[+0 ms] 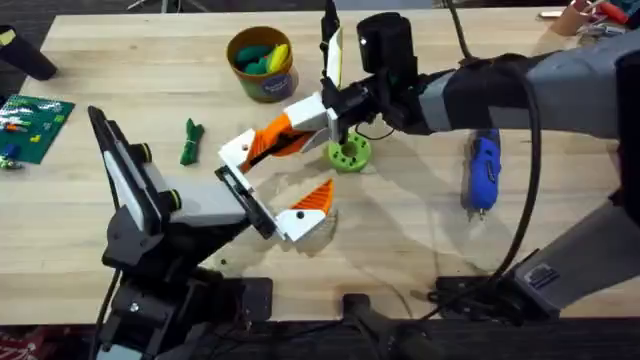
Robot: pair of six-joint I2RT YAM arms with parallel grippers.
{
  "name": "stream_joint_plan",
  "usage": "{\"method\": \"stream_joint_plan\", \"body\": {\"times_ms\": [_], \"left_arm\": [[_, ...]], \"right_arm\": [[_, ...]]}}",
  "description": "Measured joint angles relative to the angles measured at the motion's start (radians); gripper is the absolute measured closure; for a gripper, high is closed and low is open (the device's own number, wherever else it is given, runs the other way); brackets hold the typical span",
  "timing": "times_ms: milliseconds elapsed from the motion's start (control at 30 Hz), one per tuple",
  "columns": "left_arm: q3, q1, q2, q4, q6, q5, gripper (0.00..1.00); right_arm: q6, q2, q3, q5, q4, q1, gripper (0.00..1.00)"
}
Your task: Pick up the gripper from the table and insert it into the empty holder that is missing its gripper. Then pick up a screw, insert it into the mounting hole, and use the screwdriver to tighten it. Finally, clean up the table by picking up the vegetable and placing it into the bucket.
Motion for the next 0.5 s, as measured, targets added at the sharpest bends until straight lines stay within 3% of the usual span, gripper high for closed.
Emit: {"method": "stream_joint_plan", "body": {"times_ms": [500], "left_arm": [[0.0,0.0,0.0,0.0,-0.008,0.002,0.016]], "right_arm": [[0.003,-0.011,-0.018,0.018,0.011,0.002,0.987]]}}
